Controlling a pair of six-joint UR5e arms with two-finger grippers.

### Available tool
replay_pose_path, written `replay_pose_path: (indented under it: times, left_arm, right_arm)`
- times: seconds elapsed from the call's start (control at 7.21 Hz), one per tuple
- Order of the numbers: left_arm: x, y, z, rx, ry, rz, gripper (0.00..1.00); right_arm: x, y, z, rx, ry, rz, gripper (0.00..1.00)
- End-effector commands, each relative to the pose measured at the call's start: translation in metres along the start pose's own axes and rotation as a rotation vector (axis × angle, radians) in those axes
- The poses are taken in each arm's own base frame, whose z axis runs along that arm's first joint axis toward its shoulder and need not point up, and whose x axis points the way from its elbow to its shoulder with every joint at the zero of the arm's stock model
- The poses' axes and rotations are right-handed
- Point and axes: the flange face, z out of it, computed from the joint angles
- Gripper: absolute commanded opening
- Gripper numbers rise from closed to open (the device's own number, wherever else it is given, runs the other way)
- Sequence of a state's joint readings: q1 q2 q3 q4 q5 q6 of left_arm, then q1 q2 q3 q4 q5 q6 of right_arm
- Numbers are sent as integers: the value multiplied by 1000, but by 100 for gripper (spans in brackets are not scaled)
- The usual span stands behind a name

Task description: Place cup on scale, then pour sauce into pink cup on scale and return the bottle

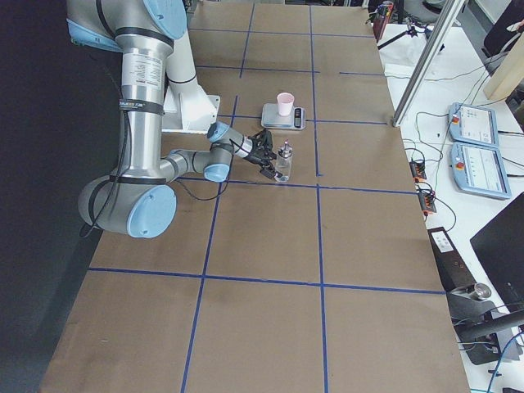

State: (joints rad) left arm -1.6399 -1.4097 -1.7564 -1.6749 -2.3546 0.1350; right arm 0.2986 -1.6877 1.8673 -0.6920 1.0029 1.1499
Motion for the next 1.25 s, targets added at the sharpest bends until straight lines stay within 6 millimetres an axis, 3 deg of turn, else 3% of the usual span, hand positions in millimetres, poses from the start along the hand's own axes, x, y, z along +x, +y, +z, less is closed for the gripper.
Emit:
replay_pose_path:
  times: [0.0, 0.42, 0.55, 0.69, 0.83, 0.97, 1.11]
  left_arm:
    - [1, 0, -1, 1, 0, 1, 100]
    - [1, 0, -1, 1, 0, 1, 100]
    - [1, -1, -1, 2, 0, 1, 100]
    - [1, -1, -1, 2, 0, 1, 100]
    - [1, -1, -1, 2, 0, 2, 100]
    - [0, -1, -1, 2, 0, 2, 100]
    - [-1, 0, 1, 0, 0, 2, 100]
  right_arm:
    - [7, 5, -22, -27, -16, -16, 100]
    - [73, 20, -56, -126, -45, -54, 100]
    - [103, 9, -53, -186, -42, -64, 100]
    - [154, -14, -35, -244, 0, -86, 100]
    - [224, -43, -22, -338, 38, -101, 100]
    - [275, -76, -2, -373, 39, -134, 100]
    - [344, -110, -6, -408, 43, -95, 100]
